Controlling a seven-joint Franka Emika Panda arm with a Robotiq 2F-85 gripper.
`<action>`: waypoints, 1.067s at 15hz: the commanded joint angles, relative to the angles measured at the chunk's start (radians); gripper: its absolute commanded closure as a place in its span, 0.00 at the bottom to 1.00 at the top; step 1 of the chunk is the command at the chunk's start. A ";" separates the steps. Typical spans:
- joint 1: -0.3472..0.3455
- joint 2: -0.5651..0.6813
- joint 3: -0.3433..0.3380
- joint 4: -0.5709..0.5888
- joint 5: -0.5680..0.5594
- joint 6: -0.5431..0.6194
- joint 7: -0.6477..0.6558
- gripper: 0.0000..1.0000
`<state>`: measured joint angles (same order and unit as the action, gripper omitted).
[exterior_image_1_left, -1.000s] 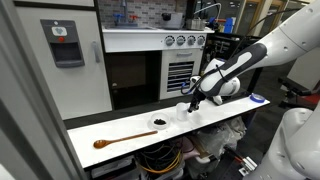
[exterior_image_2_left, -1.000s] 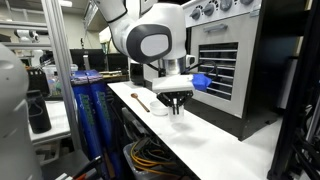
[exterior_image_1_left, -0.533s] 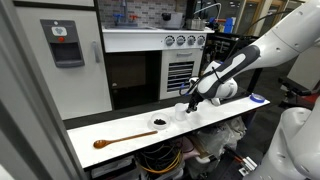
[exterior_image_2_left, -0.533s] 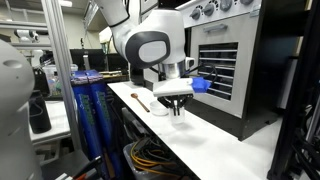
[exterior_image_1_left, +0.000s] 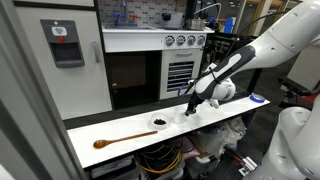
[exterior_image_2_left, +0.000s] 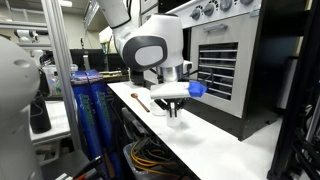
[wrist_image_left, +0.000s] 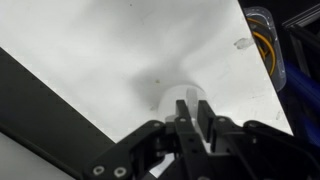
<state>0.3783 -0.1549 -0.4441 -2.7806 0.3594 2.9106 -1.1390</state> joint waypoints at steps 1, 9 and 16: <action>0.016 0.038 -0.010 0.000 0.044 0.035 -0.030 0.51; -0.082 0.040 0.031 0.000 -0.135 -0.011 0.143 0.01; -0.440 -0.176 0.305 0.014 -0.667 -0.357 0.649 0.00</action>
<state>0.0045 -0.1723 -0.2146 -2.7585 -0.2030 2.7446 -0.6121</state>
